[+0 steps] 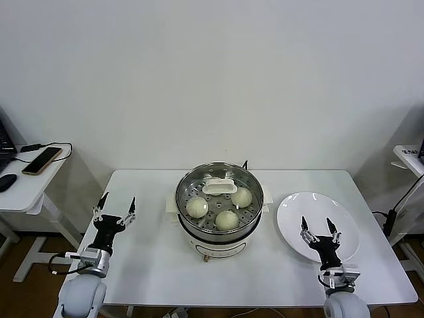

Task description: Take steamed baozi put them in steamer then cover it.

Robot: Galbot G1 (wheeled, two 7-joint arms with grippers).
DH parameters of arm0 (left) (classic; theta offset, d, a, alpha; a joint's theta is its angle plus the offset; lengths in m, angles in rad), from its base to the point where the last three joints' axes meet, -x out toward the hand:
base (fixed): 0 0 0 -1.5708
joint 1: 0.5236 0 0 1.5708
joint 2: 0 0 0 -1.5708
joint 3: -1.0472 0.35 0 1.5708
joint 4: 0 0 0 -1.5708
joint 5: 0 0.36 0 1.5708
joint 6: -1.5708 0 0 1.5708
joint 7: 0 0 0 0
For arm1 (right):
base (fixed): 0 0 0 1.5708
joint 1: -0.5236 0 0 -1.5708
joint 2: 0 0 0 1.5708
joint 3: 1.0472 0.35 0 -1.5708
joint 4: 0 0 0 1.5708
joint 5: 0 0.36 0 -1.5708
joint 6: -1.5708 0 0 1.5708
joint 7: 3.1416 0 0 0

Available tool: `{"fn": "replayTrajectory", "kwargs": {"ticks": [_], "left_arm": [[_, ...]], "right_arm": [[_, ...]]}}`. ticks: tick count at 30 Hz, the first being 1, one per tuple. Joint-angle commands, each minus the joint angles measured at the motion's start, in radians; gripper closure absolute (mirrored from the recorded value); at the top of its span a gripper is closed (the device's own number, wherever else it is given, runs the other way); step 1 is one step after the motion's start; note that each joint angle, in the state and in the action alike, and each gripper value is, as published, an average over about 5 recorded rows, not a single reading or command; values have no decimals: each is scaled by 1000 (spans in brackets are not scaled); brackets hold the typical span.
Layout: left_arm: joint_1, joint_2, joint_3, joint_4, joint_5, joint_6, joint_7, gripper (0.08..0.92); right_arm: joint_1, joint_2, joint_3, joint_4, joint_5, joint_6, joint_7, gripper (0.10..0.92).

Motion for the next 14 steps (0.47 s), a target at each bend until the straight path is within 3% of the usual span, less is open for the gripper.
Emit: {"fn": "replayTrajectory", "kwargs": {"ticks": [1, 14], "left_arm": [[89, 1, 4, -37, -14, -32, 15, 177], [114, -1, 10, -66, -14, -34, 17, 177]], "right_arm": [[-35, 17, 38, 14, -19, 12, -13, 203], [-49, 25, 59, 13, -26, 35, -19, 203]]}}
